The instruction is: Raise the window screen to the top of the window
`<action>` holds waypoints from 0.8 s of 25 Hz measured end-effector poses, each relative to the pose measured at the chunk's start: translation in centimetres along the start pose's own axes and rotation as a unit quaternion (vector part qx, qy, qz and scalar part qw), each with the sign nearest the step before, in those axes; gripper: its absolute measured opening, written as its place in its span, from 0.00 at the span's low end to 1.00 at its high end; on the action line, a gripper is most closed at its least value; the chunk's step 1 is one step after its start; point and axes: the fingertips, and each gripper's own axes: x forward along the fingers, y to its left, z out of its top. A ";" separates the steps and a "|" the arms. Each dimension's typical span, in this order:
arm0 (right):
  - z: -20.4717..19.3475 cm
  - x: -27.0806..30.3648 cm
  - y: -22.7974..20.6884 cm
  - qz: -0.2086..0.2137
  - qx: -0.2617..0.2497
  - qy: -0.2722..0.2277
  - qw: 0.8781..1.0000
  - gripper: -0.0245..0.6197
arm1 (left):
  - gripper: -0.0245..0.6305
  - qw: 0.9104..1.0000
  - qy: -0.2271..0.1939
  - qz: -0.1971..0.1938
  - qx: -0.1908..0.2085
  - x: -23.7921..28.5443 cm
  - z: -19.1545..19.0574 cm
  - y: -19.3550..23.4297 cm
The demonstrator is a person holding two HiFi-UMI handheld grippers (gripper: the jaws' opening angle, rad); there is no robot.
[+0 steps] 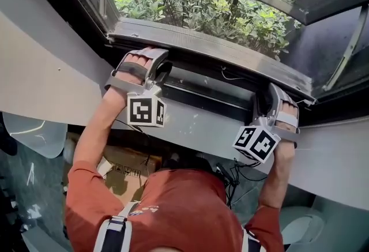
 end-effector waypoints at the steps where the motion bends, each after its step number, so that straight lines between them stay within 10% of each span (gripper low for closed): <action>1: 0.0 0.0 0.0 0.002 0.002 -0.001 1.000 0.37 | 0.35 1.000 -0.003 -0.005 -0.005 0.0 0.0 0.0; 8: 0.4 -0.3 0.3 0.092 0.095 -0.082 0.988 0.38 | 0.35 0.991 -0.028 -0.106 -0.081 0.0 0.3 -0.2; 20: 0.1 -0.5 1.7 0.111 0.073 -0.090 0.987 0.40 | 0.32 0.992 -0.049 -0.093 -0.072 -0.3 0.5 -0.9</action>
